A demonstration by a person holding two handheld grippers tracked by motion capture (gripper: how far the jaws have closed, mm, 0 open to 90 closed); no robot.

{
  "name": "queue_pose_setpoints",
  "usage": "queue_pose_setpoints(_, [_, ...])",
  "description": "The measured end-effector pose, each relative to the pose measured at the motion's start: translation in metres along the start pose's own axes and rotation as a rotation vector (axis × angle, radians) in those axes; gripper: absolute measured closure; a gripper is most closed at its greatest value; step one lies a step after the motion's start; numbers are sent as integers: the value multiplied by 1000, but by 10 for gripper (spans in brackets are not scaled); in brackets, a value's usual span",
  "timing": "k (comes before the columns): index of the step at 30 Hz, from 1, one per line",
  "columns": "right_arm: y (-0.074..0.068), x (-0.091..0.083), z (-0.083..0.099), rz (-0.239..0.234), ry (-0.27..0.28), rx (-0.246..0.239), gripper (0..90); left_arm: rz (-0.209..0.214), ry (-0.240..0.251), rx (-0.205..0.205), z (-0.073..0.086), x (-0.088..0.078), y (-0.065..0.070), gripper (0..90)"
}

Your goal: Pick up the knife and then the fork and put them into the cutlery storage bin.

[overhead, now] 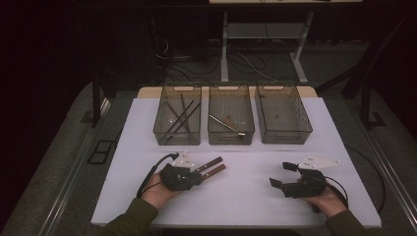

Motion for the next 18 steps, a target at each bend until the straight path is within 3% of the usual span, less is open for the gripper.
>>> queue_pose_setpoints(4, [-5, -3, -8, -51, 12, -8, 165, 49, -2, 30, -5, 0, 10, 769])
queue_pose_setpoints(6, [-9, -4, -11, -76, 4, -46, 165, 72, -12, 55, -6, 1, 17, 769])
queue_pose_setpoints(10, [-19, -6, -18, -159, 3, -87, 166, 106, -20, 103, -12, 2, 29, 769])
queue_pose_setpoints(14, [-28, -5, -23, -243, -26, -99, 168, 156, -29, 154, -18, 4, 41, 769])
queue_pose_setpoints(18, [-35, -1, -31, -276, -35, -147, 169, 185, -53, 202, -23, 8, 49, 769])
Point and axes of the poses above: each handheld gripper's, and its own axes: x roughly forward along the jaws, z roughly out of its underside, y roughly to its right, the point moved 8 cm from there along x, roughly forward along the jaws, and after that the axes turned 12 degrees about -x, right-handed, at the moved point
